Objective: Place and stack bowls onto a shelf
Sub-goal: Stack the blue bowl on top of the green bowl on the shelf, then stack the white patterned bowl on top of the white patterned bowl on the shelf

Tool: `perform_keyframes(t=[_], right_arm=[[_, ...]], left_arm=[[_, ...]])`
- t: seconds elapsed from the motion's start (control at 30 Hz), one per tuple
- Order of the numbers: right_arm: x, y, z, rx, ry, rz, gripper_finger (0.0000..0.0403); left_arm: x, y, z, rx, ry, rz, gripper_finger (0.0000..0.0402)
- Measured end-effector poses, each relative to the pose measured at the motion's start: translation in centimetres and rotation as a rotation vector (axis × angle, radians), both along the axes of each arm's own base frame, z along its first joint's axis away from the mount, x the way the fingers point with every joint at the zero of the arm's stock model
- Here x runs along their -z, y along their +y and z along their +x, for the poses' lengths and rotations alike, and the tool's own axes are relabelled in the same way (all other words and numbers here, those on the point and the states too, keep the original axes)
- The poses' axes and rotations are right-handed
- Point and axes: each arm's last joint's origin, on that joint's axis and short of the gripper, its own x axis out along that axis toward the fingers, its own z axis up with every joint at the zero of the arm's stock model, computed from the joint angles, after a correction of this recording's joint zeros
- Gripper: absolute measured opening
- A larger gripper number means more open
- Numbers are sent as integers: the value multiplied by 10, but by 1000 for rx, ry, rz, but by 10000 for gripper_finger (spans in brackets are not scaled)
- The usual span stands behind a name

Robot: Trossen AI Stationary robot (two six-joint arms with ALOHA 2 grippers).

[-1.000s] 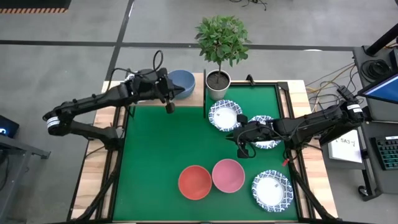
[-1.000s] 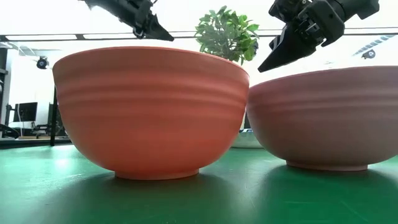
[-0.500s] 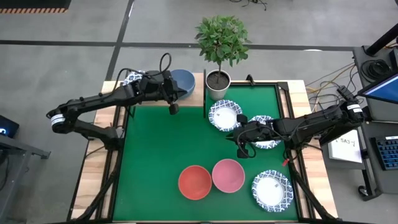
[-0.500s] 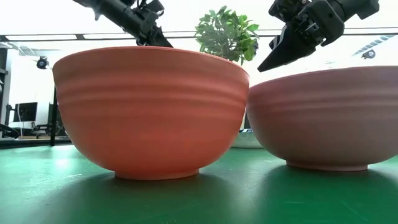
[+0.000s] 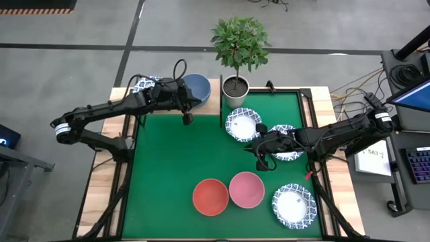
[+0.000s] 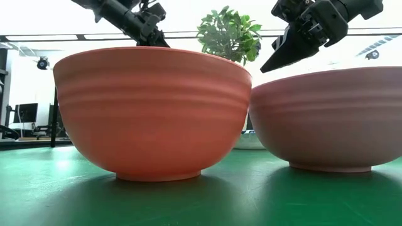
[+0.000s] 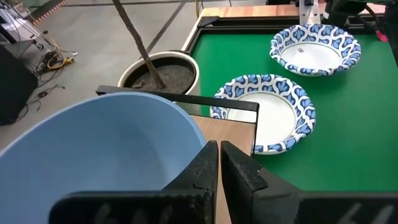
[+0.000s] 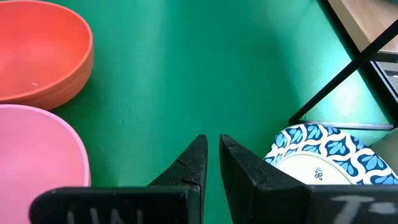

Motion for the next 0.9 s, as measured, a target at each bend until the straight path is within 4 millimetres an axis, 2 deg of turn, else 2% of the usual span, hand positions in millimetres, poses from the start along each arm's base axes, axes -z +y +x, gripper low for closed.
perform_keyframes(t=[0.23,0.4,0.6,0.9], right_arm=[[0,0,0,0,0,-1,31],[0,0,0,1,1,1,31],[0,0,0,1,5,0,31],[1,0,0,-1,5,-1,31]], left_arm=[[-7,-3,-1,-4,-35,-11,0],[-21,-17,-3,38,-77,0,0],[-28,-54,-1,151,-107,-56,0],[-21,-125,5,359,-46,-201,0]])
